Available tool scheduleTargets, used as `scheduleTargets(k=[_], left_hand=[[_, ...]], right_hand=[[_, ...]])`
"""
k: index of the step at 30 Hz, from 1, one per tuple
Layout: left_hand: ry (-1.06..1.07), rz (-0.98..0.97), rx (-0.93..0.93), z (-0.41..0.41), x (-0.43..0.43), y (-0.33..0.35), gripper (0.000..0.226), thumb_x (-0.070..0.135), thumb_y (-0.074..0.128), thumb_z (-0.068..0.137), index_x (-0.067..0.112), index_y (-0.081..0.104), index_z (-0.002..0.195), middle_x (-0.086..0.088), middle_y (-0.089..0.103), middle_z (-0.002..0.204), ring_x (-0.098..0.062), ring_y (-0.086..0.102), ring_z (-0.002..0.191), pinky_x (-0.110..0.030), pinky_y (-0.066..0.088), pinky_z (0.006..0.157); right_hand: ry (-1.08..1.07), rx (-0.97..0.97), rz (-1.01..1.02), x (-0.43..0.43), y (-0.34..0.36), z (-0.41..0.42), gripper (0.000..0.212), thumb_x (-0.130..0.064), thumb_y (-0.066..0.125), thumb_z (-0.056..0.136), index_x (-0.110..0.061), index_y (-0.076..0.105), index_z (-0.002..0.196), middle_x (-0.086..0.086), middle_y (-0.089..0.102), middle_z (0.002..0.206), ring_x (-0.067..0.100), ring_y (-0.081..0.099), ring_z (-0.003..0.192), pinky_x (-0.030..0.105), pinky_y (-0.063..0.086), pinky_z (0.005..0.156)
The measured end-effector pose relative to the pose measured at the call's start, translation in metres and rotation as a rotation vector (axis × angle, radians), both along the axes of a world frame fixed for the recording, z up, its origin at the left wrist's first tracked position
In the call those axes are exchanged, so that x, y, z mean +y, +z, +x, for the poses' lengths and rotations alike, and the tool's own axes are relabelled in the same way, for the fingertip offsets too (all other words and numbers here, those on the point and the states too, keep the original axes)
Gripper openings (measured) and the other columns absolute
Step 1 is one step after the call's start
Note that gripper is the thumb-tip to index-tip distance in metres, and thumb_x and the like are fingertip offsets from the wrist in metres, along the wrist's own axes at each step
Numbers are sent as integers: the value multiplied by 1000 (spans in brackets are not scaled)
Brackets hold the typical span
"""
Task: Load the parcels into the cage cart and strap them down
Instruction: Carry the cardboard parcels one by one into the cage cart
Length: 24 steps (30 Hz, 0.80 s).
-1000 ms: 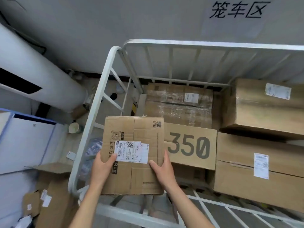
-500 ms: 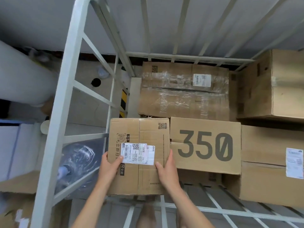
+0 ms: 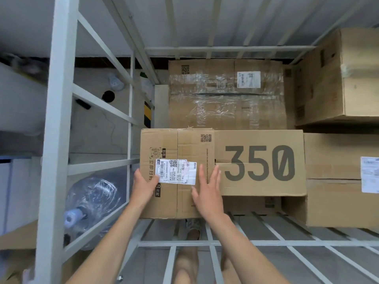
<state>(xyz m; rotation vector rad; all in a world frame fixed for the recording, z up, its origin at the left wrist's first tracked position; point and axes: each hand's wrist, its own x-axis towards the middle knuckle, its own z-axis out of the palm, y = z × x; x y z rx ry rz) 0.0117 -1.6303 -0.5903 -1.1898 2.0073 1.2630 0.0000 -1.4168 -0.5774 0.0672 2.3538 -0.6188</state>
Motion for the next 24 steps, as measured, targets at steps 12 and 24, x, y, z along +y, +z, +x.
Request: scheduleTargets(k=[12, 24], left_hand=[[-537, -46, 189, 19, 129, 148, 83, 37, 58, 96, 30, 8, 161, 5, -3, 169, -12, -10, 154, -41, 2, 126], [-1030, -64, 437, 66, 332, 303, 74, 47, 54, 99, 25, 18, 160, -1, 14, 168, -18, 6, 155, -35, 7, 123]], right_hand=[[-242, 34, -34, 66, 153, 24, 76, -23, 48, 101, -28, 1, 160, 9, -15, 166, 27, -15, 153, 40, 11, 124], [-689, 221, 87, 252, 308, 153, 71, -35, 44, 103, -28, 3, 160, 3, -10, 168, 24, -9, 154, 41, 4, 125]])
